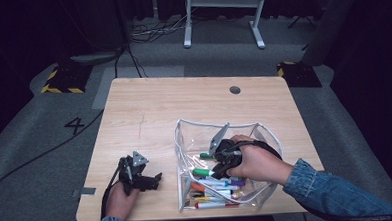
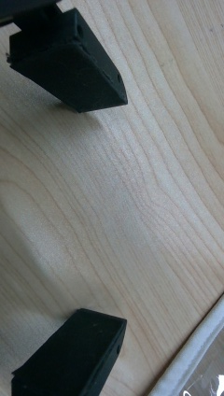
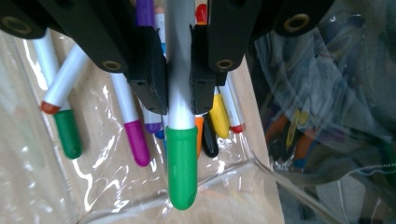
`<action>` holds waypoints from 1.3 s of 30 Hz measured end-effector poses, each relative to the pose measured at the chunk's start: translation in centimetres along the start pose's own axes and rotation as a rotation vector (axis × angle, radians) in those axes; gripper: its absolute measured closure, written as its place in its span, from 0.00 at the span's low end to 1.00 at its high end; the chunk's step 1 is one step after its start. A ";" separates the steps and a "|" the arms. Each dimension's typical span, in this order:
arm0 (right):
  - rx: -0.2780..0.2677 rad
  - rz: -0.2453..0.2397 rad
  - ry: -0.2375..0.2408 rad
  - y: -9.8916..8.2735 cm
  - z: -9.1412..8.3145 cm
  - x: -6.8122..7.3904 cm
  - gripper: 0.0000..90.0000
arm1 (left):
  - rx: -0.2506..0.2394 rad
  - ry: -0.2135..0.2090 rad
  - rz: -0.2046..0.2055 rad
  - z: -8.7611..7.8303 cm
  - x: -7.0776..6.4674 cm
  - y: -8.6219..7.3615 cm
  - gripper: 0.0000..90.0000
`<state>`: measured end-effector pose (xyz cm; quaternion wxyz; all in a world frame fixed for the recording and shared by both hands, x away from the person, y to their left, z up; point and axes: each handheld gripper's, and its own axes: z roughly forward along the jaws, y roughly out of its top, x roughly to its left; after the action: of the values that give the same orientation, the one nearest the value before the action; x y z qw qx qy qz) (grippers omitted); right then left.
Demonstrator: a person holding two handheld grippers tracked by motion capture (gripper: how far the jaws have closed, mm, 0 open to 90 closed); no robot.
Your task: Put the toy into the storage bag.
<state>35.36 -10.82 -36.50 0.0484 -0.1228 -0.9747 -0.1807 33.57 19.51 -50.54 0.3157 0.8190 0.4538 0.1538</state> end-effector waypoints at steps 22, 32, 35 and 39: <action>-0.160 0.001 -0.091 -0.9 -2.3 -1.0 0.54 | 0.000 0.000 0.000 0.0 0.0 0.0 0.00; -0.323 0.106 -0.178 -4.5 -9.4 -0.4 0.54 | 0.000 0.000 0.000 0.0 0.0 0.0 0.00; -0.351 0.145 -0.207 -6.1 -10.8 -0.2 0.54 | 0.000 0.000 0.000 0.0 0.0 0.0 0.00; -0.401 0.210 -0.273 -10.3 -13.2 0.0 0.54 | 0.000 0.001 -0.001 0.0 0.0 0.0 0.00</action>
<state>33.37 -24.96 -27.79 -0.0905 -0.2535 -0.8987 -0.3462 33.58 19.48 -50.54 0.3155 0.8187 0.4544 0.1539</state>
